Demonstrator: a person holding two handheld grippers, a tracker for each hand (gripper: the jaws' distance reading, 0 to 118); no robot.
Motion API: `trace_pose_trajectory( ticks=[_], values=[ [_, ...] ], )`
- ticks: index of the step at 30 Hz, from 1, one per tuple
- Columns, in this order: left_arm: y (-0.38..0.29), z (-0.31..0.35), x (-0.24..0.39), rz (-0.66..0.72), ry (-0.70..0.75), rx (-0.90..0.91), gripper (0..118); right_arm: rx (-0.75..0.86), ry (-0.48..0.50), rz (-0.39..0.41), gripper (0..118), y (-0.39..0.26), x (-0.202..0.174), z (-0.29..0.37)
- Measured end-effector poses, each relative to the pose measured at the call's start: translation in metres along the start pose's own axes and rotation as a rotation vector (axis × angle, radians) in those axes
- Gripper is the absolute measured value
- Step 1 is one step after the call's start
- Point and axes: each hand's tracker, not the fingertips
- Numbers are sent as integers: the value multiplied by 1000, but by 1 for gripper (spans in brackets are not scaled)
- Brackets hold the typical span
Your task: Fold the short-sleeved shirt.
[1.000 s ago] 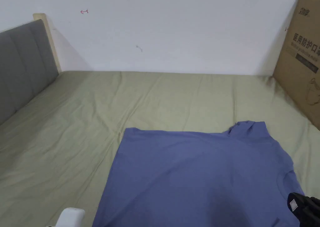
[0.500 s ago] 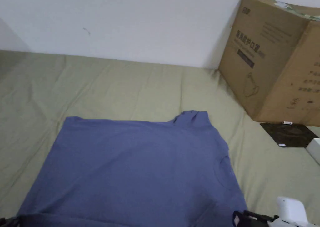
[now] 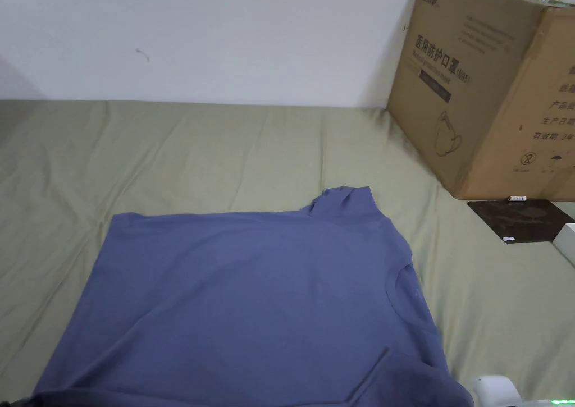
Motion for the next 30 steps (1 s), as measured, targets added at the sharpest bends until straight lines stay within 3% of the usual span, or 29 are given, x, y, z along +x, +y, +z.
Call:
trace_pose_trajectory(
  ticks=[2,5,11,14,18,21,24,28,30],
  values=[
    [-3,0,0,1,8,4,6,26,-17,77,3,1,-7,5],
    [-9,5,-1,16,10,0,6,35,-17,68,3,-4,-3,21],
    [-10,34,-3,2,22,83,6,46,23,-18,3,-17,15,60],
    [3,40,2,-14,29,120,6,81,117,-140,3,-4,15,78],
    [48,8,-3,31,8,109,6,151,202,-181,3,55,6,91],
    [86,-37,-14,39,20,87,6,149,203,-185,3,118,8,78],
    [120,-88,-26,68,35,44,6,130,178,-199,3,181,11,47],
    [150,-154,-34,106,36,-28,6,58,141,-325,3,241,20,-17],
    [154,-175,-36,155,29,-49,18,29,108,-345,4,258,21,-44]
  ],
)
